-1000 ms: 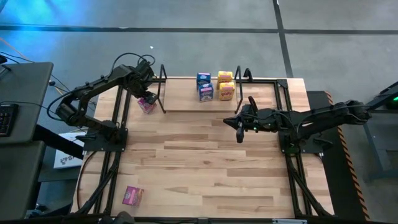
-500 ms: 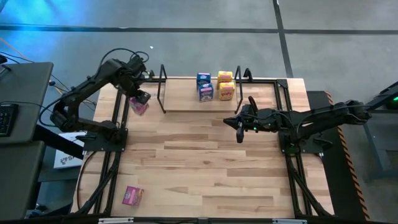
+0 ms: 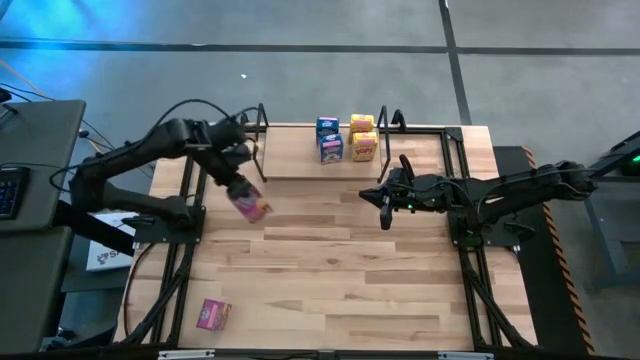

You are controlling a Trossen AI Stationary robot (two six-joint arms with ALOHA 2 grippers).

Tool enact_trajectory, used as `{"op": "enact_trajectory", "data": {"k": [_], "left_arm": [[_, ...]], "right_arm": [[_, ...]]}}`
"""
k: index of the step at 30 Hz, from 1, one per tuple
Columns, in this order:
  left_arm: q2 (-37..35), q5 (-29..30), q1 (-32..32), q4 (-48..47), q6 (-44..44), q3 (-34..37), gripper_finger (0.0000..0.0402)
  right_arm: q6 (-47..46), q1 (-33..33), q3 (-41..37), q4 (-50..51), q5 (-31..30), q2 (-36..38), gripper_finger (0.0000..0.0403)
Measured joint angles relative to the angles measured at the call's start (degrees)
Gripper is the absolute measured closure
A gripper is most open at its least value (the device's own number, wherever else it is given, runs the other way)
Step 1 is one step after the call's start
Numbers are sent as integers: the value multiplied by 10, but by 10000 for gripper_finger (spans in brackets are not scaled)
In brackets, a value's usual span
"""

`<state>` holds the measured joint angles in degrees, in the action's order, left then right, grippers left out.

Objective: Stack cereal on shelf
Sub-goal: Put the top purple cereal box on the shelf

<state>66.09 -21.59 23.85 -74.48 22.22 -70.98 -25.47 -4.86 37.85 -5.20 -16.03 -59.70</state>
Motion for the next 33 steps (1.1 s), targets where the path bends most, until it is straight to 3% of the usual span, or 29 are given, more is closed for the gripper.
{"op": "enact_trajectory", "data": {"k": [4, 8, 19, 33], "left_arm": [[27, -2, -35, 92, 21, -11, 279], [80, 11, -23, 109, -20, -80, 279], [249, 180, 48, 50, -260, -312, 279], [414, 208, 127, 42, -427, -327, 279]], "right_arm": [[0, 0, 0, 1, 0, 0, 402], [0, 0, 0, 1, 0, 0, 402], [0, 0, 0, 3, -1, 0, 402], [-6, 0, 0, 3, -2, 0, 402]]}}
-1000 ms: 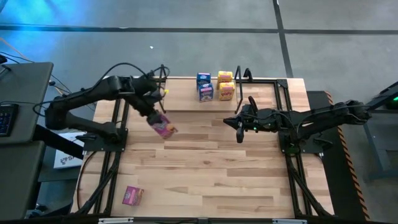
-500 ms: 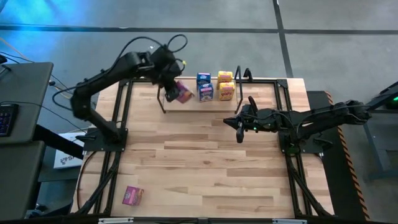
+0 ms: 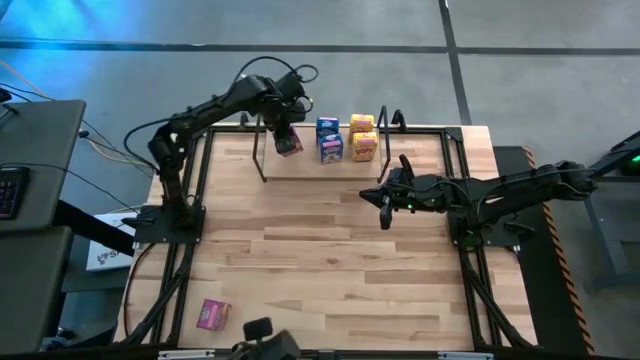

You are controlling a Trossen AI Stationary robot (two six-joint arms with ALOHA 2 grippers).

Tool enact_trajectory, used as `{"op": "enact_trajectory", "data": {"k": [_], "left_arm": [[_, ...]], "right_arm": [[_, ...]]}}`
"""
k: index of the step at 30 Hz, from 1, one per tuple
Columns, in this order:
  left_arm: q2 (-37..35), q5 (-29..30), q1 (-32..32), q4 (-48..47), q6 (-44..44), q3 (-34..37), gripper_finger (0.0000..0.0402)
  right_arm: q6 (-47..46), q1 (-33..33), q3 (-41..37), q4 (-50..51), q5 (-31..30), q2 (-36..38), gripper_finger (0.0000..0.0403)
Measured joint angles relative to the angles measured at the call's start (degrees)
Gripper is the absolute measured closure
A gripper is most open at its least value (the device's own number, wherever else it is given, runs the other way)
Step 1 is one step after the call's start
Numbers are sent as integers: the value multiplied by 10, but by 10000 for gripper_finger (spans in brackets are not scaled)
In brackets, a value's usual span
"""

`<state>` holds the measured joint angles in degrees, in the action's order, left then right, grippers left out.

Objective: Stack cereal on shelf
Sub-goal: Put the top purple cereal box on the shelf

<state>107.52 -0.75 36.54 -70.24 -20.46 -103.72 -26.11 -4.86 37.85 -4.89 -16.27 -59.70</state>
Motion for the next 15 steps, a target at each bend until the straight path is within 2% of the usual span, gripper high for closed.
{"op": "enact_trajectory", "data": {"k": [7, 15], "left_arm": [[34, 0, 10, 26, -50, 0, 279], [36, 3, 6, 30, -134, 0, 279]], "right_arm": [[-10, 0, 0, 0, -17, 0, 402], [-11, 0, 0, 0, -24, 0, 402]]}}
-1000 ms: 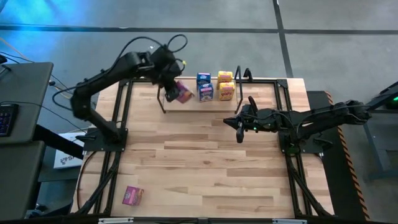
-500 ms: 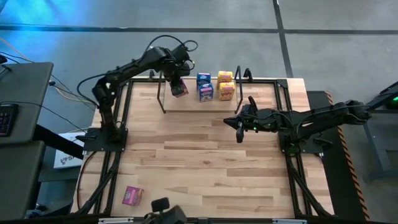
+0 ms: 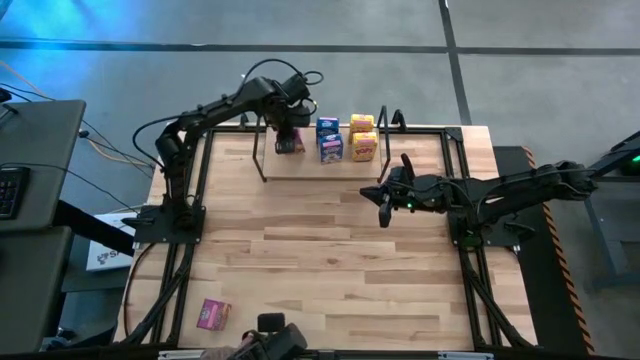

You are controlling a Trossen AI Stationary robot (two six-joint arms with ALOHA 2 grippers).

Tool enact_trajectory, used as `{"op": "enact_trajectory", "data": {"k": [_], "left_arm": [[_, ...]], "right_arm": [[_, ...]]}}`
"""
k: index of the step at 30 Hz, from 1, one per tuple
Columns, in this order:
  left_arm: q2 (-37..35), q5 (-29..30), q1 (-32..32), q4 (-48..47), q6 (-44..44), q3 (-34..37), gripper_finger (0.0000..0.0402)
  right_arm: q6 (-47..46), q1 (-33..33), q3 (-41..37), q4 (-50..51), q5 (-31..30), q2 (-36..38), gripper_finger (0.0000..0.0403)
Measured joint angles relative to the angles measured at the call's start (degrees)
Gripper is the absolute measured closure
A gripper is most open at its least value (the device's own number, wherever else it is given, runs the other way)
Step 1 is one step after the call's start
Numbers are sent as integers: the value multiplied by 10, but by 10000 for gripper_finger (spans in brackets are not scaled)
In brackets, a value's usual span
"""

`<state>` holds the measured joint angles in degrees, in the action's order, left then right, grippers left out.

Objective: Stack cereal on shelf
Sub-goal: Put the top purple cereal box on the shelf

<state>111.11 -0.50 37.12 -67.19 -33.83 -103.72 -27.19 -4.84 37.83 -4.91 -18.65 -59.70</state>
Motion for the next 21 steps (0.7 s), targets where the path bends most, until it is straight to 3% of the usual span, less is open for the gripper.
{"op": "enact_trajectory", "data": {"k": [11, 21], "left_arm": [[0, 13, 0, 6, -6, 0, 277], [0, 13, 0, 11, -3, 0, 220]], "right_arm": [[0, 0, 0, 0, 0, 0, 402], [0, 0, 0, 0, 3, 0, 402]]}}
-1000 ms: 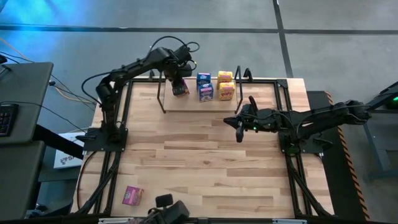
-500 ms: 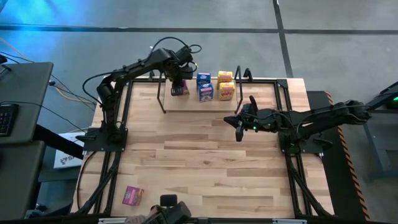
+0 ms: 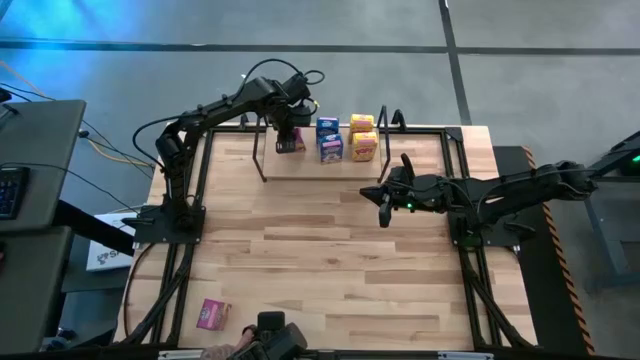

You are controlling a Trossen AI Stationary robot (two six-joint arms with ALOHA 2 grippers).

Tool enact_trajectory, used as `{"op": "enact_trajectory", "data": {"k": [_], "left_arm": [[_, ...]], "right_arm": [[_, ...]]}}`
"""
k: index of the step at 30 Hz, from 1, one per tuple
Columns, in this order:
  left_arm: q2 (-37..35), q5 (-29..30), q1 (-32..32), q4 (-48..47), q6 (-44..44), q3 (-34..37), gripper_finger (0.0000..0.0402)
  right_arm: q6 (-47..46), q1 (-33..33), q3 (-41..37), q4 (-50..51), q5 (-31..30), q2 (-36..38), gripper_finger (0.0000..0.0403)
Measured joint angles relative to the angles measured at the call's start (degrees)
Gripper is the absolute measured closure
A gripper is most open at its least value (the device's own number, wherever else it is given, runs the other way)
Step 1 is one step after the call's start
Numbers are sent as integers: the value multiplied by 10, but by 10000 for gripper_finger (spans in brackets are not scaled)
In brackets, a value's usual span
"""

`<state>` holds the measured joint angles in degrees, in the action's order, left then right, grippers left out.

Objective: Stack cereal on shelf
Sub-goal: Put the top purple cereal box on the shelf, then put the purple cereal box on the shelf

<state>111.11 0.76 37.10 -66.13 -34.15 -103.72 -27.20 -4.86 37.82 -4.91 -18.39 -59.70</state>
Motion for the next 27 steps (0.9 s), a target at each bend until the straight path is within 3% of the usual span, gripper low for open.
{"op": "enact_trajectory", "data": {"k": [14, 23, 27], "left_arm": [[-4, 18, 0, -5, 1, -6, 206], [-4, 16, 0, -36, 30, -82, 206], [-4, 62, 0, -57, 73, -138, 206]], "right_arm": [[0, 0, 0, 0, 2, 0, 402], [0, 0, 0, 0, 13, 0, 402], [2, 0, 0, -8, 13, 0, 402]]}}
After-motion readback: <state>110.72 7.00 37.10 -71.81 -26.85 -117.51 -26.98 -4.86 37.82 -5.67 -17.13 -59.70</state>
